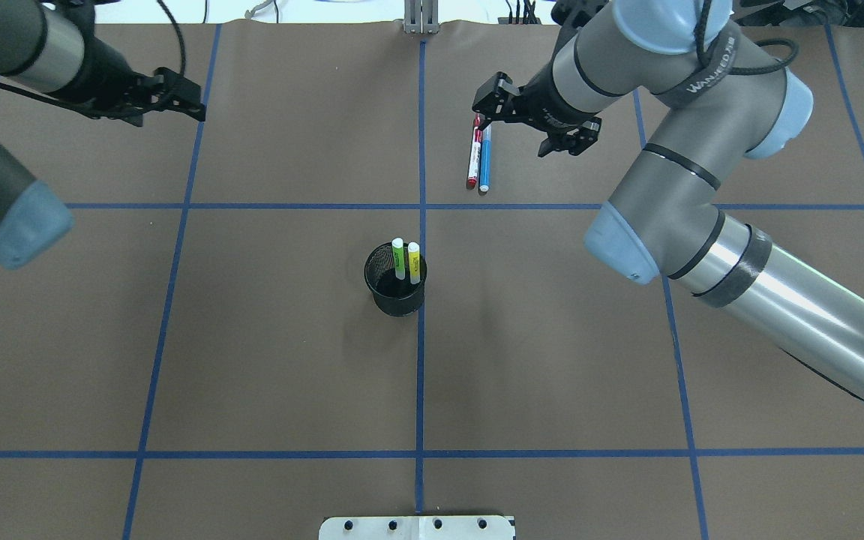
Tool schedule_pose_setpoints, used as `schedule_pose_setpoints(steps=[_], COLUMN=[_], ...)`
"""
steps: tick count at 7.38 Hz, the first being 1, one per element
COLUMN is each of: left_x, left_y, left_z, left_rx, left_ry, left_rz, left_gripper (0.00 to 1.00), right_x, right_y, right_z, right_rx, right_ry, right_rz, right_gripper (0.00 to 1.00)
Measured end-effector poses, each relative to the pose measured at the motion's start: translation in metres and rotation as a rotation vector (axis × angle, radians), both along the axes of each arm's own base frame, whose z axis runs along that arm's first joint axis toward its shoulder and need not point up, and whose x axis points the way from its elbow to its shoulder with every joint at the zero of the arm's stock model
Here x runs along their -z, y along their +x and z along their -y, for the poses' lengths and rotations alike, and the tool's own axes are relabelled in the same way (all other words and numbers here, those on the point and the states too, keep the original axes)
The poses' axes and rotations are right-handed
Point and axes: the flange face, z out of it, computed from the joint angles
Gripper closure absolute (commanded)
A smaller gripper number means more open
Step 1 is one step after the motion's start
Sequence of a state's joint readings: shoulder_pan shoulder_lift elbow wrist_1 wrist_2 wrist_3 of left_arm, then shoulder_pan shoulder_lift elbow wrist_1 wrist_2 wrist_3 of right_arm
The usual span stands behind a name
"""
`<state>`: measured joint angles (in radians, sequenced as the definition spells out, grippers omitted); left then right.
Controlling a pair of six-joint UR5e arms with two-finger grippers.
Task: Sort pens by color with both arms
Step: 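Place the red-capped marker next to the blue marker and withdraw the left gripper, then grasp the green highlighter in the cup with the right gripper and lift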
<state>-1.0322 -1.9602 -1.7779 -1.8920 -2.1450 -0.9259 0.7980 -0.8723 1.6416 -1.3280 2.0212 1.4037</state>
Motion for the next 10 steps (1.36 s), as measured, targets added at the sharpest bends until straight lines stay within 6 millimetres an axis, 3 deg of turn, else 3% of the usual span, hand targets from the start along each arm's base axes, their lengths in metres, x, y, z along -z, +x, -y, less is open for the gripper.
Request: schedule_pose_setpoints(steps=[2,3,5,7,10], left_x=[-0.048,-0.066,-0.092,-0.101,-0.101], left_y=[-0.052,-0.065,-0.082,-0.090,-0.093], left_z=[-0.009,-0.013,-0.019,-0.022,-0.024], left_rx=[-0.036,-0.052,-0.083,-0.088,-0.082], left_ry=[0.002,0.012,0.042,0.049,0.046], left_rz=[0.029,0.049,0.090,0.102,0.102], left_gripper=[0.01,0.01,0.01,0.01,0.01], right_x=[0.049,0.063,0.074,0.085,0.093], right_y=[-0.049,-0.072,-0.098,-0.119,-0.142], right_z=[-0.032,-0.049,-0.064,-0.057,-0.051], right_rx=[0.055,0.099,0.263,0.414,0.528], right_ry=[0.080,0.164,0.397,0.575,0.674], right_rz=[-0.040,-0.100,-0.222,-0.304,-0.358], right_gripper=[0.09,0.14,0.14,0.14,0.19])
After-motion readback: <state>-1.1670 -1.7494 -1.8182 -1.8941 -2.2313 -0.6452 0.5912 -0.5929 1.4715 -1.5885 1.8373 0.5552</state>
